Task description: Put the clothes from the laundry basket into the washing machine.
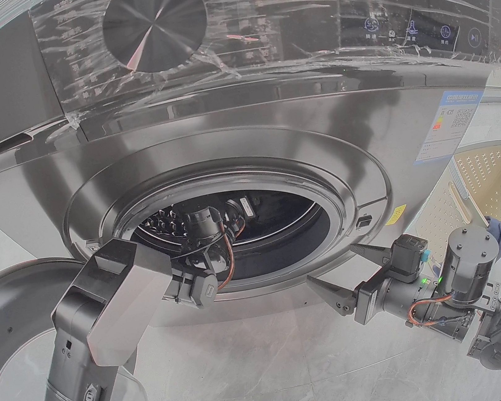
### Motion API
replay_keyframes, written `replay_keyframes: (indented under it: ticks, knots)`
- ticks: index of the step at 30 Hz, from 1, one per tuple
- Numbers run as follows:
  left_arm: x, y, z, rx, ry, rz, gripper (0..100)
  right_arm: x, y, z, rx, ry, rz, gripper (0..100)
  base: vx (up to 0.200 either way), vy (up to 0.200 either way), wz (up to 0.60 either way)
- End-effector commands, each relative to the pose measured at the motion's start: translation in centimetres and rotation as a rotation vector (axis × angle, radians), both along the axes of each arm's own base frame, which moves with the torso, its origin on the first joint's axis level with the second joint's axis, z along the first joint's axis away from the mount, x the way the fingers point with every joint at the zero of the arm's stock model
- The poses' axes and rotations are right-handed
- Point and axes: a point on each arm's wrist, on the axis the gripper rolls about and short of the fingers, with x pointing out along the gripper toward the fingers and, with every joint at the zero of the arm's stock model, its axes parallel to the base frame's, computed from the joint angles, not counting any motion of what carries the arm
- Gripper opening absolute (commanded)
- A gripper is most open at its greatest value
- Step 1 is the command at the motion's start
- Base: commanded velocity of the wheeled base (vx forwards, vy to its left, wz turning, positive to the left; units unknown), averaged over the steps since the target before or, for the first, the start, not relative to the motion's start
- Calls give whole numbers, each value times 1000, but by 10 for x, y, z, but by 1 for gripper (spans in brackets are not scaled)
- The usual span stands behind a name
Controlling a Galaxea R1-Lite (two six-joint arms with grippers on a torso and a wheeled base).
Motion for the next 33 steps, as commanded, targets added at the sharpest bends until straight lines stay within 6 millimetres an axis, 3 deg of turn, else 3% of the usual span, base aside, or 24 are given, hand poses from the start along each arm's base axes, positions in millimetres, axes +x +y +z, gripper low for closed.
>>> replay_keyframes:
  ticks: [1,11,17,33]
  knots:
    - [-38,4,19,61,108,-35,100,0,0,0,1,-1,1,100,0,0,0]
    - [-91,2,37,105,172,-142,100,-1,0,1,2,-3,1,100,0,0,0]
    - [-120,0,32,144,226,-198,100,-1,0,1,2,-3,1,100,0,0,0]
    - [-123,3,25,127,205,-254,100,0,0,0,0,2,0,100,0,0,0]
